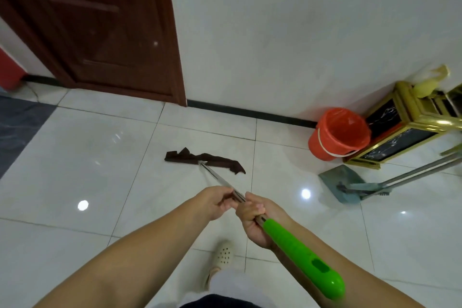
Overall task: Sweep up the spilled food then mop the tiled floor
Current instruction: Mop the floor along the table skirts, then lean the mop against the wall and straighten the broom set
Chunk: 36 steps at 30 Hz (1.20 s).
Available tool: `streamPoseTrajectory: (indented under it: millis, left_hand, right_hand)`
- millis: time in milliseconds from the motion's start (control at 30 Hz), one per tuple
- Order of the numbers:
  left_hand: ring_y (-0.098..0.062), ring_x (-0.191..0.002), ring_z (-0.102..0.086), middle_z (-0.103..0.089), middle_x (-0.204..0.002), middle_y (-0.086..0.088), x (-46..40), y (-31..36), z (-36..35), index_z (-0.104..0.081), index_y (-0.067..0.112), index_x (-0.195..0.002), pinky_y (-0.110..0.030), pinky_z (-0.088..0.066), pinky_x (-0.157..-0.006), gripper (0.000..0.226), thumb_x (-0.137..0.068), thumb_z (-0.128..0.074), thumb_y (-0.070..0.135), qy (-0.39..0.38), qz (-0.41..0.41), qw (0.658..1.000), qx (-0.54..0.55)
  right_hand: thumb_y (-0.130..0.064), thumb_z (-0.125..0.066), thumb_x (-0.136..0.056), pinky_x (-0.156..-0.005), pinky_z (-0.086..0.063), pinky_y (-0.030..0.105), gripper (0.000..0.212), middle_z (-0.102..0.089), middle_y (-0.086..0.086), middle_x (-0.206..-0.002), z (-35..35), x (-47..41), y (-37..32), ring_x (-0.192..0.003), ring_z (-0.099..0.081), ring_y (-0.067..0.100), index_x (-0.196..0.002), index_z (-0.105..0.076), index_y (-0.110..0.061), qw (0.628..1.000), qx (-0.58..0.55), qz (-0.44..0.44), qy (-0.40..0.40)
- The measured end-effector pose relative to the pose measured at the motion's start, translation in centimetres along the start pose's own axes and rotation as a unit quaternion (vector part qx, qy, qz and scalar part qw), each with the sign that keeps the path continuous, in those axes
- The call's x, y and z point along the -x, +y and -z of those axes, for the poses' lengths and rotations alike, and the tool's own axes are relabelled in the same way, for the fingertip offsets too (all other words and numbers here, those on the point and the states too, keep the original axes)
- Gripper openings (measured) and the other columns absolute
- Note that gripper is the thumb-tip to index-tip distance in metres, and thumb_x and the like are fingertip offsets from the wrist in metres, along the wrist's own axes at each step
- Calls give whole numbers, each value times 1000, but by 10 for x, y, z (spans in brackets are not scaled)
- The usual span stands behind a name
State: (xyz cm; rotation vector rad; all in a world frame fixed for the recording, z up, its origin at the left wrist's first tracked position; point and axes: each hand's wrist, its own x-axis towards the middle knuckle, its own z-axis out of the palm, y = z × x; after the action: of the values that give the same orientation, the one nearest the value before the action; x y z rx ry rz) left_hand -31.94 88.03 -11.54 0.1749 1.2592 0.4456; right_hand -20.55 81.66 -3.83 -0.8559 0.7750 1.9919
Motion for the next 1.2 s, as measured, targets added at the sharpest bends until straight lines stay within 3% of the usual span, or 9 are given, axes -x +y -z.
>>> streamPoseTrajectory:
  millis: [133,267,500,667,733,867,967,1067,1200]
  left_hand:
    - [-24,-71,-60,-59,-78,-18,-28,38,-29,-56,-7,-79,-27,-58,-63,21,-96,-43,-3,3,6,1000,23]
    - [-25,-74,-61,-60,-82,-19,-45,69,-47,-56,-8,-83,-34,-48,-87,18,-96,-44,-3,1,18,999,39]
    - [-19,-44,-66,-65,-47,-12,-70,131,-57,-55,-6,-74,-31,-46,-82,24,-96,-43,-4,21,7,999,46]
    - [-18,-43,-66,-66,-49,-13,-89,188,-53,-55,-6,-77,-33,-47,-87,23,-96,-42,-4,-18,-3,999,46]
    - [-18,-45,-67,-67,-51,-14,-97,216,-51,-55,-6,-78,-30,-49,-85,23,-96,-43,-3,-38,0,998,45]
    - [-18,-52,-70,-70,-61,-16,-108,278,-38,-58,-8,-86,-25,-55,-59,16,-95,-46,-2,-67,7,997,34]
    - [-17,-67,-70,-70,-77,-13,-117,329,-28,-60,-8,-108,-25,-58,-72,19,-94,-51,2,-45,-20,991,-126]
    - [-16,-73,-60,-62,-89,-8,-131,375,-12,-59,4,-116,-28,-53,-76,30,-87,-55,2,26,-149,922,-356]
    - [-10,-92,-59,-65,-99,3,-142,420,-9,-66,23,-109,-27,-49,-85,33,-78,-65,12,-87,-359,748,-551]
  right_hand:
    - [-26,-38,-101,-26,-33,10,34,-38,5,-45,-28,-10,-51,-23,-38,11,-80,-49,-2,999,17,-13,27]
    - [-12,-53,-83,-25,-33,11,15,-37,3,-46,-59,-19,-78,-23,-38,10,-78,-53,1,997,65,-25,33]
    - [-13,-45,-94,-25,-33,10,30,-36,2,-45,-114,-47,-108,-24,-38,9,-70,-56,2,998,59,-1,31]
    - [-25,-38,-101,-27,-34,11,56,-38,6,-41,-159,-73,-131,-23,-40,13,-59,-55,8,999,15,-24,18]
    - [-26,-37,-101,-27,-35,13,54,-39,8,-42,-185,-83,-140,-23,-40,16,-63,-54,8,999,-3,-31,18]
    - [-20,-37,-100,-30,-38,18,33,-41,9,-46,-253,-101,-153,-25,-41,19,-79,-50,3,998,-1,-47,33]
    - [-19,-34,-101,-27,-38,18,19,-40,9,-49,-307,-112,-162,-26,-42,19,-100,-45,-3,999,-11,-31,35]
    - [-10,-37,-96,-29,-43,18,21,-41,8,-54,-352,-120,-170,-30,-47,20,-109,-46,3,999,21,-17,33]
    - [-8,-55,-77,-31,-46,20,20,-50,10,-53,-398,-133,-182,-35,-54,17,-91,-55,6,985,167,10,42]
